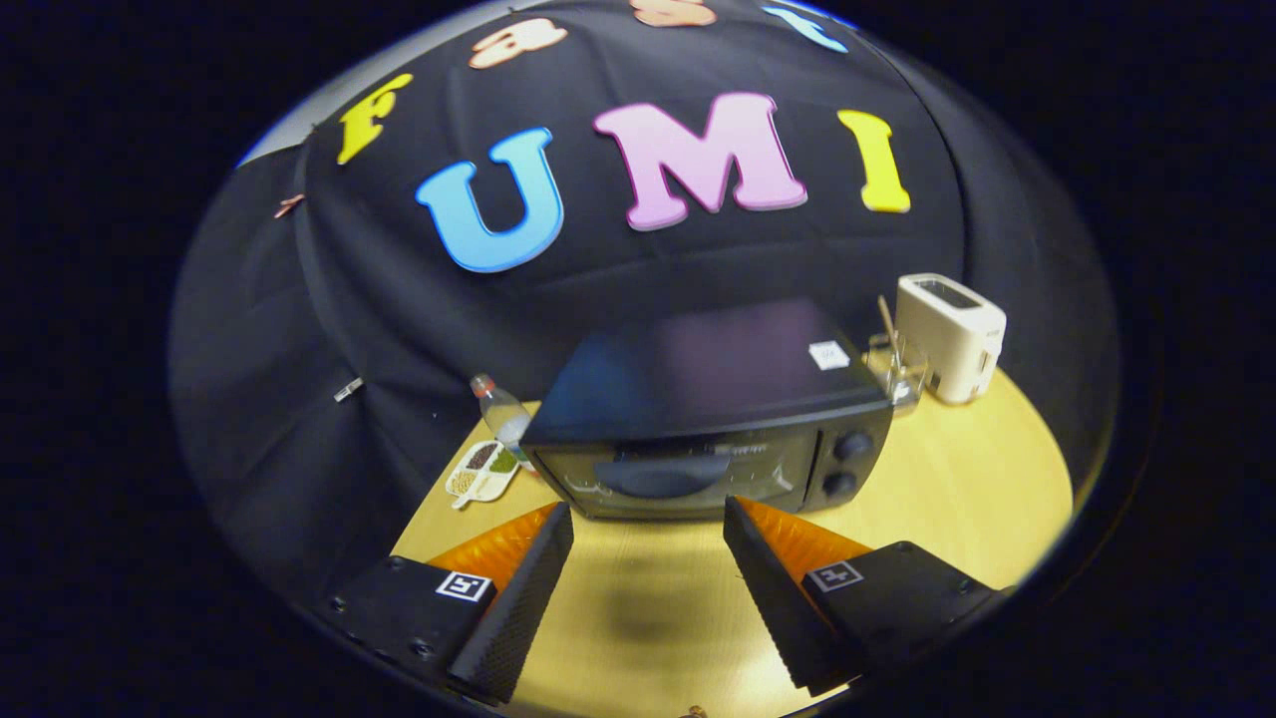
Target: Open the toaster oven, put the food inside, and close the toaster oven door.
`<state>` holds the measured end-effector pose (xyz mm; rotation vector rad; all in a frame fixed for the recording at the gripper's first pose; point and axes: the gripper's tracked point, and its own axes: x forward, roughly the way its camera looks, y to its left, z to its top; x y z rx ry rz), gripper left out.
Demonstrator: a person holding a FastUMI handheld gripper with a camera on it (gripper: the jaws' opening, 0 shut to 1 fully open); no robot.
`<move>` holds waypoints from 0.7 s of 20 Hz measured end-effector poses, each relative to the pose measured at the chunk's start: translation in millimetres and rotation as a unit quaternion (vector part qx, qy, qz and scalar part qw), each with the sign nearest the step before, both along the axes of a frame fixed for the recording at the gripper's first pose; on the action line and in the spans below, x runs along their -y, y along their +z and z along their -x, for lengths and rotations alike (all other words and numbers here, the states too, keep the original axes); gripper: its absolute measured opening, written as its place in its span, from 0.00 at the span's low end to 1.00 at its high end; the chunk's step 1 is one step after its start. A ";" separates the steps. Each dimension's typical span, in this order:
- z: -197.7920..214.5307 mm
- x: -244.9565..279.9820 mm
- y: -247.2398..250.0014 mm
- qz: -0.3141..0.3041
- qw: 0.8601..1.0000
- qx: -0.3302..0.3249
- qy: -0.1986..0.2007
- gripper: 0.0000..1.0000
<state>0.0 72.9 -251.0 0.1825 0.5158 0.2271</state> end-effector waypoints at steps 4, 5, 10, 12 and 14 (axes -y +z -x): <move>7.6 58.1 106.5 0.073 0.986 0.151 -0.008 0.98; 11.0 75.0 131.6 0.080 0.981 0.174 -0.019 0.98; 28.3 143.5 214.9 0.047 0.965 0.241 -0.089 0.98; 32.5 161.6 224.9 0.056 0.961 0.254 -0.098 0.98; 41.0 172.1 227.6 0.063 0.961 0.253 -0.092 0.98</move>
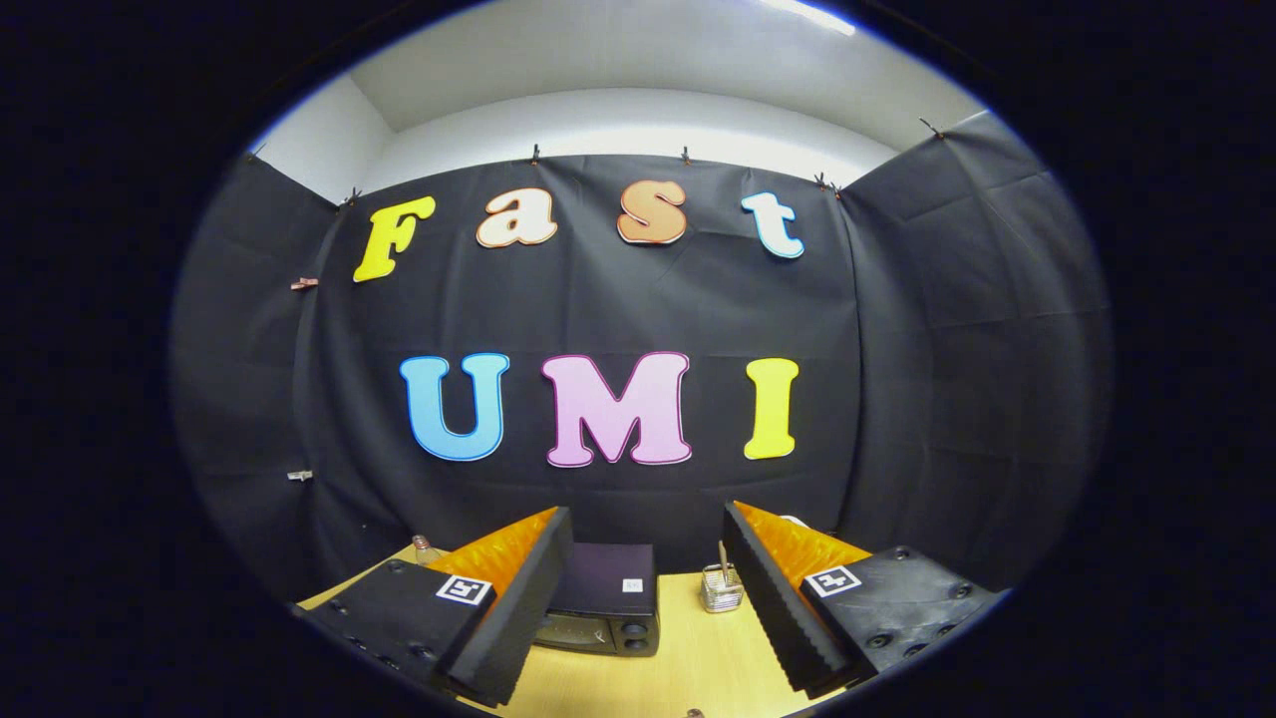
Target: Open the toaster oven, put the food inside, and close the toaster oven door.
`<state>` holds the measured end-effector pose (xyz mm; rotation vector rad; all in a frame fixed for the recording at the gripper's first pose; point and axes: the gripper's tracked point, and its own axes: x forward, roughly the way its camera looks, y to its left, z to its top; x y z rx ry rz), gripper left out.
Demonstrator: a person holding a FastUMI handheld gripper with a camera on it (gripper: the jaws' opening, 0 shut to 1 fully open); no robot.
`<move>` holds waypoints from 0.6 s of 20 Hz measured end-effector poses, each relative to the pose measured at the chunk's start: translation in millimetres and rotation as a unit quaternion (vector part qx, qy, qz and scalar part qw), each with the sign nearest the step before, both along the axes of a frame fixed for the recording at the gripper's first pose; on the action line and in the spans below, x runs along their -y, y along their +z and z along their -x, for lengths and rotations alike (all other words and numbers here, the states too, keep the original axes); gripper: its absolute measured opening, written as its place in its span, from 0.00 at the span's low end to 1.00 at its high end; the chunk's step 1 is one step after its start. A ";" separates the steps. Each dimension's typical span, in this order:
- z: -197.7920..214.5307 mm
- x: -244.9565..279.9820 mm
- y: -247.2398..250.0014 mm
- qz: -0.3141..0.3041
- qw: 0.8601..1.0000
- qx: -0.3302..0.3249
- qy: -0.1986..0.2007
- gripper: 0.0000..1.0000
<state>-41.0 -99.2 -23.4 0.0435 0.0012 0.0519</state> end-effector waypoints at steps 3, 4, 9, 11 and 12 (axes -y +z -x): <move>0.8 2.1 -5.3 0.009 1.000 -0.009 0.009 0.98; 1.1 4.8 -9.4 0.013 1.000 -0.012 0.014 0.98; 6.0 19.2 -5.4 0.022 0.999 -0.002 0.036 0.98; 7.9 19.7 -3.8 0.018 0.999 -0.004 0.040 0.98; 7.2 19.6 -3.4 0.012 0.999 -0.002 0.042 0.98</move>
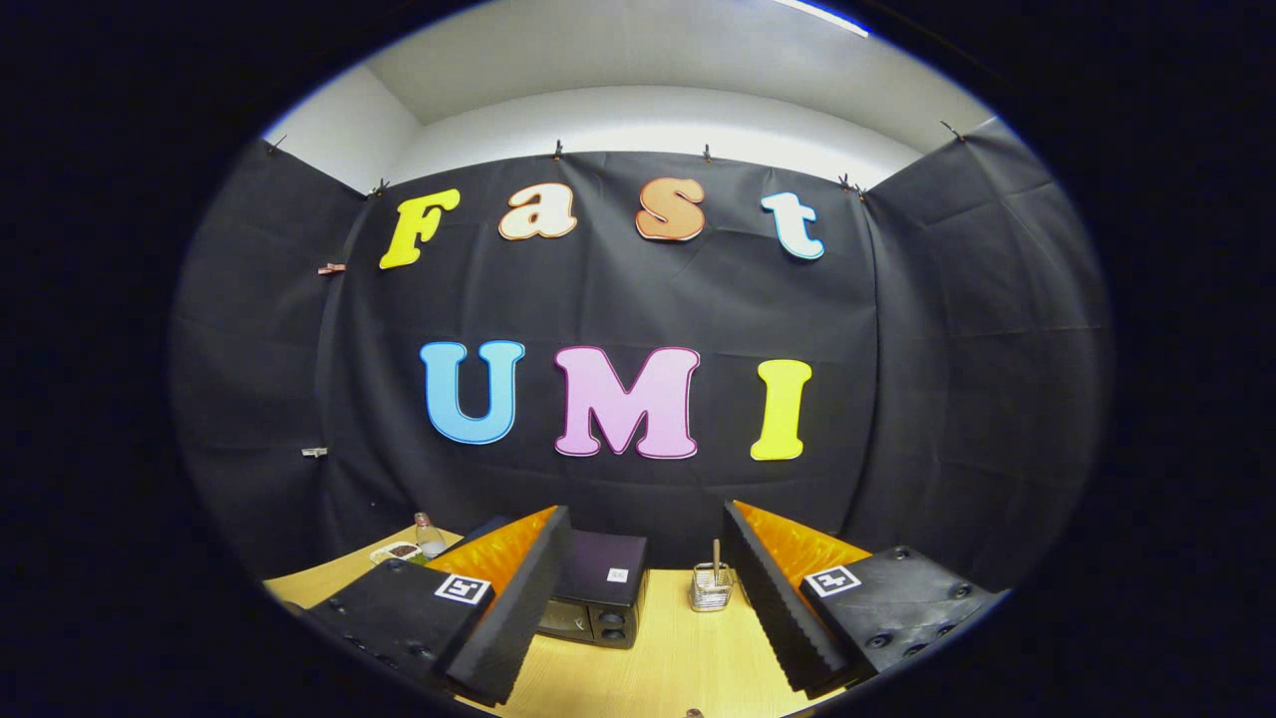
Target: Open the toaster oven, put the food inside, and close the toaster oven door.
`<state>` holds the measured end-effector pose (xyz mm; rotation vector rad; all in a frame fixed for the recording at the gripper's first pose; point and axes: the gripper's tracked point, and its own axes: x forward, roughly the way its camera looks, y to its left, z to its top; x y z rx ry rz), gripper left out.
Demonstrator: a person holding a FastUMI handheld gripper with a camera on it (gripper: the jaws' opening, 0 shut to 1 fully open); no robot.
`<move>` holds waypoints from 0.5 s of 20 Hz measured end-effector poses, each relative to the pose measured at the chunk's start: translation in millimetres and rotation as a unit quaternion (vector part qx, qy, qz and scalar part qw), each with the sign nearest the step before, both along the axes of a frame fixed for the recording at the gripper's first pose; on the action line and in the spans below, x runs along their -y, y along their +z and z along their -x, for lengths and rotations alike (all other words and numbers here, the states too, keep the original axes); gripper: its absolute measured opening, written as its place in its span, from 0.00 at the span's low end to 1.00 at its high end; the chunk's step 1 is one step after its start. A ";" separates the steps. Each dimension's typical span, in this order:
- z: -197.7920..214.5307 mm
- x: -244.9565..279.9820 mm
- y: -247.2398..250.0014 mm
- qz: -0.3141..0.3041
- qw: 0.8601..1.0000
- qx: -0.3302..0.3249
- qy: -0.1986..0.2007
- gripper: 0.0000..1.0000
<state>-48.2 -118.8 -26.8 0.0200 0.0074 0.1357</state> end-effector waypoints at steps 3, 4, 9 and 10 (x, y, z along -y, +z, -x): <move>-1.8 4.3 -1.6 -0.018 1.000 -0.001 -0.001 0.98; -2.3 5.9 -3.0 -0.020 1.000 -0.004 -0.003 0.98; -7.8 10.6 -8.4 -0.011 1.000 -0.005 -0.007 0.98; -8.5 13.0 -11.6 -0.004 1.000 -0.008 -0.008 0.98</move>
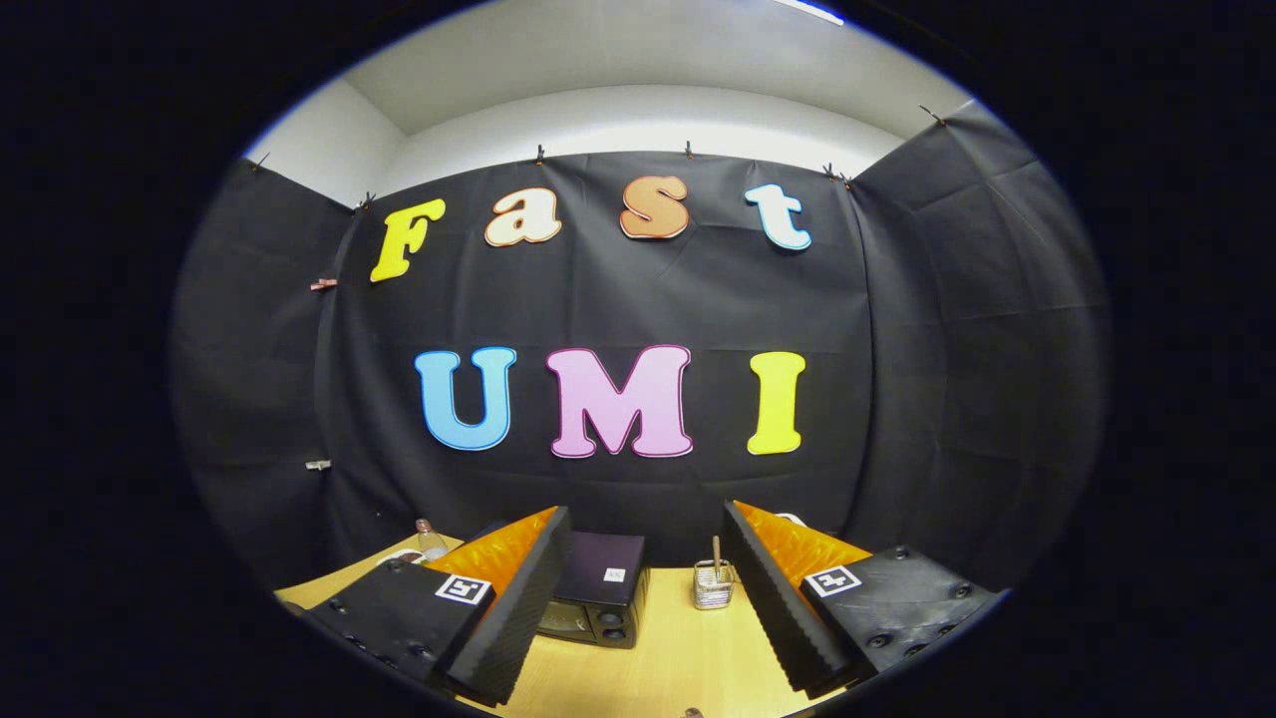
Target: Open the toaster oven, put the food inside, and close the toaster oven door.
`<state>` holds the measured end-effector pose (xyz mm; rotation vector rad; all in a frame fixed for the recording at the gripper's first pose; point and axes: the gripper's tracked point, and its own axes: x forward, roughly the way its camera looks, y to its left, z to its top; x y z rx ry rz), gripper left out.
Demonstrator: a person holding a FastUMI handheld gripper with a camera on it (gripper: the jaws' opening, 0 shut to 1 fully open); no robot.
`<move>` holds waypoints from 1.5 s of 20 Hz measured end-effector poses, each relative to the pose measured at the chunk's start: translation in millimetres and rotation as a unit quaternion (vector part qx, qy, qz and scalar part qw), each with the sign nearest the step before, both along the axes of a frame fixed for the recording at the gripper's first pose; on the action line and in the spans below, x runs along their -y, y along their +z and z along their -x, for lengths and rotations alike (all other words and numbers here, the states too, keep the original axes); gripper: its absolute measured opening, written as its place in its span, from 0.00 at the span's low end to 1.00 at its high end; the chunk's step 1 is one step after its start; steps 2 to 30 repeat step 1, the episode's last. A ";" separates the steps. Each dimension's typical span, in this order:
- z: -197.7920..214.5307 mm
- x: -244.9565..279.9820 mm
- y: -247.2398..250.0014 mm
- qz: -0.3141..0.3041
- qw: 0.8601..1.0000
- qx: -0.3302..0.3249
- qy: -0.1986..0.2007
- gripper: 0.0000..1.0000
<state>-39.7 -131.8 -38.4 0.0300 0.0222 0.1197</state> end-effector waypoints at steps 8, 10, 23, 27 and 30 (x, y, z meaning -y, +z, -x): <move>-0.3 1.9 -2.2 0.004 1.000 -0.001 0.000 0.98; -0.3 1.9 -2.2 0.004 1.000 -0.001 0.000 0.98; -0.3 1.9 -2.2 0.004 1.000 -0.001 0.000 0.98; -0.3 1.9 -2.2 0.004 1.000 -0.001 0.000 0.98; -0.3 1.9 -2.2 0.004 1.000 -0.001 0.000 0.98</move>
